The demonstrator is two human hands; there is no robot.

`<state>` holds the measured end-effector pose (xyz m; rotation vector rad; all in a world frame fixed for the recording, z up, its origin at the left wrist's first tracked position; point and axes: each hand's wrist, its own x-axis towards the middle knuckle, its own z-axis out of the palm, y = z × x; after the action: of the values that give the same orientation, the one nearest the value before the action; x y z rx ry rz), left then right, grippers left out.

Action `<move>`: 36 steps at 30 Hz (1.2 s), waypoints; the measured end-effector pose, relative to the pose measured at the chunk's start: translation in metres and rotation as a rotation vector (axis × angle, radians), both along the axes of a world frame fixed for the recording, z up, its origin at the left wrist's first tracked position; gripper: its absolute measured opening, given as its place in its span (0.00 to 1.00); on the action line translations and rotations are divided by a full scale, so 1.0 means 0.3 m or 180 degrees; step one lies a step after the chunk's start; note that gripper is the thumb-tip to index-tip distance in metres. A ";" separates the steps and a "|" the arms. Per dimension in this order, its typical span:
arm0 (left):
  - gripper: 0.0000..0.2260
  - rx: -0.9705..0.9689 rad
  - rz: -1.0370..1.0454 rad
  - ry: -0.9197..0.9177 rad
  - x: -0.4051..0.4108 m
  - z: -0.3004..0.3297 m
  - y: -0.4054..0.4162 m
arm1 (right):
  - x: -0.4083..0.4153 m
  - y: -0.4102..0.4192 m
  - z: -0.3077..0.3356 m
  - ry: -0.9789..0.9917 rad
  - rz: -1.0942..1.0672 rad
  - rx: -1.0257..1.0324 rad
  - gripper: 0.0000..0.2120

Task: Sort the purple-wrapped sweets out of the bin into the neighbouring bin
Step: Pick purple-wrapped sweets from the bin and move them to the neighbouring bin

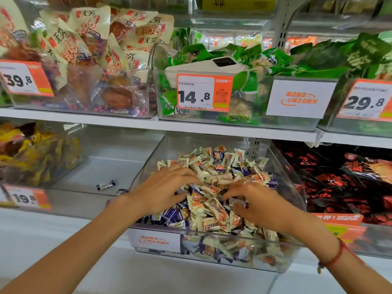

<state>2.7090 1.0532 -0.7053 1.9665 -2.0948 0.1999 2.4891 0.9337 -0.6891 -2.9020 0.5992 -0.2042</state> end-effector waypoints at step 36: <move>0.08 -0.1131 0.2209 0.0860 0.423 -0.049 0.288 | 0.734 0.251 0.041 -0.0778 0.0453 0.0316 0.19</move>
<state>2.8360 1.1395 -0.7198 2.2472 -1.0664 0.3770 2.7095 1.0091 -0.6767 -2.7515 0.3500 -0.4859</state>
